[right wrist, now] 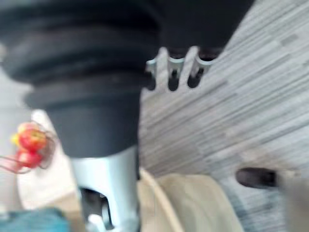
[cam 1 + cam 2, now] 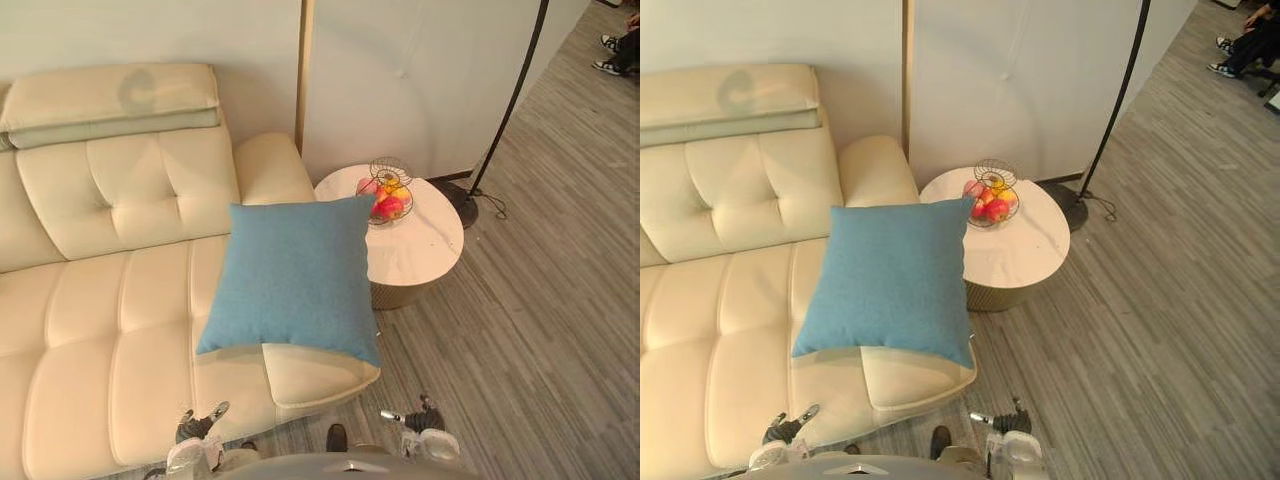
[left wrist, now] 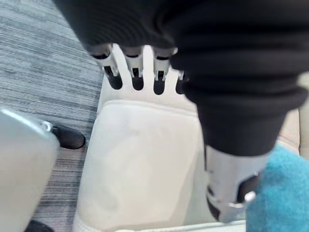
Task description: Pick up cushions and gather them together orderly.
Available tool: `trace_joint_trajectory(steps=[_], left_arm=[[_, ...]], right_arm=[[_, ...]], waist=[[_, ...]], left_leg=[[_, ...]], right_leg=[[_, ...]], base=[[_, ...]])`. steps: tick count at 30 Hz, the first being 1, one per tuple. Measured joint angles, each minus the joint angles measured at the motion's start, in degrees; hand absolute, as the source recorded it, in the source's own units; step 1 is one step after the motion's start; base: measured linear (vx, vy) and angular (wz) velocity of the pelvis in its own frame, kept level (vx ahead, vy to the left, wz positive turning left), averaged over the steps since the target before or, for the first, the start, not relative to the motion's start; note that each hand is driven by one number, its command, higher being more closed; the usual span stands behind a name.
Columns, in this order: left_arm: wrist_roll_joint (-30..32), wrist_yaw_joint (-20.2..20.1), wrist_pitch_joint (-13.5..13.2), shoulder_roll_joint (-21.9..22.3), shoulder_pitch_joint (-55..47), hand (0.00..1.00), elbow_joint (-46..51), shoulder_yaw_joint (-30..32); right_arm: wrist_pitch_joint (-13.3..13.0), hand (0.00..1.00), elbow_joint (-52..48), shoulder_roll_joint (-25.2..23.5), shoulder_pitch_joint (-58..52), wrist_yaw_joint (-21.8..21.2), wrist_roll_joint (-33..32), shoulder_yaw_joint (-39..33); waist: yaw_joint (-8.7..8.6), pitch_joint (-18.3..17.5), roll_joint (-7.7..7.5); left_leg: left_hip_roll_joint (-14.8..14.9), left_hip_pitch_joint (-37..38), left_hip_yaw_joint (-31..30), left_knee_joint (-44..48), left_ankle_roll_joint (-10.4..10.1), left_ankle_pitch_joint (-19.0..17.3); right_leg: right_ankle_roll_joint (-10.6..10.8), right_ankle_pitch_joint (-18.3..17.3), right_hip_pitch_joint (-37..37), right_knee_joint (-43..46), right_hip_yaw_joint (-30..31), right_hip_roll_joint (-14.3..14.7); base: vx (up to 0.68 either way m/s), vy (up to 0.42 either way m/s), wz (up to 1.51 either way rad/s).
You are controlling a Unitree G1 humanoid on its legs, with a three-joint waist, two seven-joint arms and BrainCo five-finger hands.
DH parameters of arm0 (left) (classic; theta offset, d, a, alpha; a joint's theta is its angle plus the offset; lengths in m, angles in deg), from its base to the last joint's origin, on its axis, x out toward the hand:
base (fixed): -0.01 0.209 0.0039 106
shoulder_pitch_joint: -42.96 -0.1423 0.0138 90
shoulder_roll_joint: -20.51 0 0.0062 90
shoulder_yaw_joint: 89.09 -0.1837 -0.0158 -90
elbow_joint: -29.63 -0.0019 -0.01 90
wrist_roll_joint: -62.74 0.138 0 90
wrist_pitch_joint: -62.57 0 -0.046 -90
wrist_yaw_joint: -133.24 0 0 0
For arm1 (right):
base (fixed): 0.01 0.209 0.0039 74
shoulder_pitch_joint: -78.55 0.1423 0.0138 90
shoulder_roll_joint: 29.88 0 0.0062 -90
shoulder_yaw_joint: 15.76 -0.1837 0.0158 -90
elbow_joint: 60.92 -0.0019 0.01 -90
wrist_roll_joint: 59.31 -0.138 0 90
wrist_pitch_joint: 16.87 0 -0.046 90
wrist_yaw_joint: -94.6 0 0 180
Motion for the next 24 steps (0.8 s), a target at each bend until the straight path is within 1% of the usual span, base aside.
trace_joint_trajectory(steps=[1,2,4,6,9,12,14,15,19,22,24], left_arm=[[-0.3,0.1,0.0,-0.8,0.1,0.0,1.6,0.1],[-0.9,0.9,-0.3,-2.7,0.4,0.0,4.9,0.6],[-1.8,1.0,-0.8,-5.0,1.1,0.0,7.9,1.1],[-1.9,1.0,-0.9,-6.6,1.6,0.0,9.7,1.3],[-2.4,1.0,-0.9,-7.4,2.0,0.0,11.7,1.6],[-2.9,1.0,-1.0,-8.1,2.4,0.0,13.9,1.5],[-2.9,1.0,-1.0,-9.0,2.9,0.0,14.6,0.7],[-2.9,1.0,-1.0,-9.7,3.8,0.0,14.6,-0.5],[-2.9,1.0,-1.0,-10.3,6.5,0.0,14.6,-3.3],[-2.9,1.0,-1.0,-10.3,10.9,0.0,14.5,-7.2],[-2.9,1.1,-1.0,-10.3,14.5,0.0,14.5,-9.0]], right_arm=[[-0.1,0.0,-2.5,0.1,-0.3,0.1,0.0,-0.5],[-0.6,0.0,-7.2,1.2,-0.2,0.1,0.0,-0.9],[-1.5,0.0,-10.0,2.5,0.8,0.1,0.0,-1.1],[-1.5,0.0,-11.8,3.7,2.0,0.0,0.0,-1.1],[-1.5,0.0,-11.8,4.8,3.0,0.0,0.0,-1.1],[-1.3,0.0,-15.9,6.0,3.3,-0.1,0.0,-0.9],[-1.4,0.0,-16.6,7.2,5.0,0.0,0.0,0.1],[-1.4,0.0,-17.0,8.4,6.8,0.0,0.0,1.5],[-1.4,0.0,-18.2,9.0,10.7,0.0,0.0,4.0],[-1.4,0.0,-18.2,9.0,14.5,0.1,-1.5,6.0],[-1.4,0.0,-18.2,9.0,17.8,0.3,-2.3,7.4]], waist=[[0.0,0.0,-0.07],[-0.07,-0.1,-0.09],[-0.15,-0.1,-0.06],[-0.14,-0.1,-0.06],[-0.15,-0.1,-0.07],[-0.16,-0.1,-0.05],[-0.17,-0.1,-0.04],[-0.18,-0.1,0.02],[-0.11,0.1,0.09],[0.08,2.8,0.39],[0.08,4.7,0.49]], left_leg=[[-0.3,0.0,0.0,0.0,0.0,0.0],[-0.9,-0.1,0.0,0.0,0.0,0.0],[-1.3,-0.1,0.0,0.1,0.0,0.0],[-1.4,-0.2,-0.1,0.1,0.2,-0.1],[-1.5,-0.3,-0.1,0.2,0.4,-0.2],[-1.7,-1.3,-0.3,0.5,0.5,-0.1],[-1.7,-2.2,-0.4,0.8,0.7,0.0],[-1.8,-3.2,-0.5,0.8,1.2,0.4],[-2.0,-6.4,-0.9,0.9,1.2,1.8],[-2.3,-9.1,-1.8,0.9,1.1,3.2],[-2.3,-12.5,-1.9,1.0,1.1,4.4]], right_leg=[[0.2,0.2,0.1,-0.4,0.1,-0.2],[0.5,0.7,0.7,-1.5,0.1,-0.8],[0.5,1.0,0.8,-1.9,0.1,-0.9],[0.5,1.4,0.9,-2.2,0.1,-1.0],[0.5,2.0,1.1,-3.0,0.0,-1.1],[0.6,2.7,0.7,-3.8,-0.2,-1.1],[0.6,3.3,0.0,-4.0,-0.2,-1.1],[0.5,4.0,-0.8,-4.5,-0.2,-1.1],[0.3,5.6,-3.6,-5.0,-0.2,-1.2],[-0.1,6.8,-5.8,-5.0,-0.4,-1.3],[-0.3,8.1,-9.2,-4.9,-0.4,-1.8]], base=[[0.06,0.075,0.01],[0.05,0.078,0.0],[0.01,0.03,0.0],[0.0,0.0,0.0],[-0.02,0.013,-0.01],[-0.06,-0.002,0.02],[-0.09,-0.006,0.0],[-0.08,-0.014,0.0],[-0.12,-0.026,0.04],[-0.12,-0.024,0.14],[-0.16,-0.029,0.03]])
